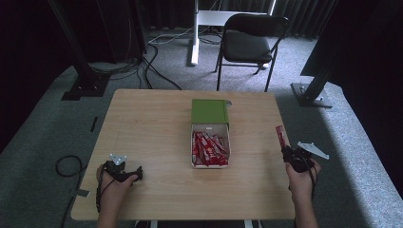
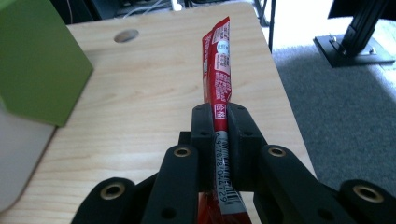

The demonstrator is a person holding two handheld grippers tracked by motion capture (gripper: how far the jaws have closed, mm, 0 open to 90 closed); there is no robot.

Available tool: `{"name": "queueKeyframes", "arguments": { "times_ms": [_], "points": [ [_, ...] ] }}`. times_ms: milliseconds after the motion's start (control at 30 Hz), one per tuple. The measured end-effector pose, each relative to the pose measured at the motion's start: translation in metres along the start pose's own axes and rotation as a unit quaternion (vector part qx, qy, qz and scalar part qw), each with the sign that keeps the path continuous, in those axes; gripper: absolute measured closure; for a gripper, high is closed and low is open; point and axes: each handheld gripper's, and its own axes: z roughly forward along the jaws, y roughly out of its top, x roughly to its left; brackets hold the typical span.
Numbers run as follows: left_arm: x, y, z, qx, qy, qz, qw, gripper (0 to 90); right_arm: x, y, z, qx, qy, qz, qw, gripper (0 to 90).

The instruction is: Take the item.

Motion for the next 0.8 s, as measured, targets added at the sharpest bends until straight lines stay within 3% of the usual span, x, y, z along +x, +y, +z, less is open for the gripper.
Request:
{"name": "queueKeyframes", "arguments": {
  "times_ms": [367,800],
  "points": [
    [0.000,0.000,0.000,0.000,0.000,0.000,1.0000,1.3,-0.012,-0.014,0.008,0.015,-0.019,0.014,0.9996,82.3],
    [0.000,0.000,0.000,0.000,0.000,0.000,1.0000,1.3,-0.020,-0.033,0.022,0.041,-0.022,0.024,0.9986,82.2]
  ]
}}
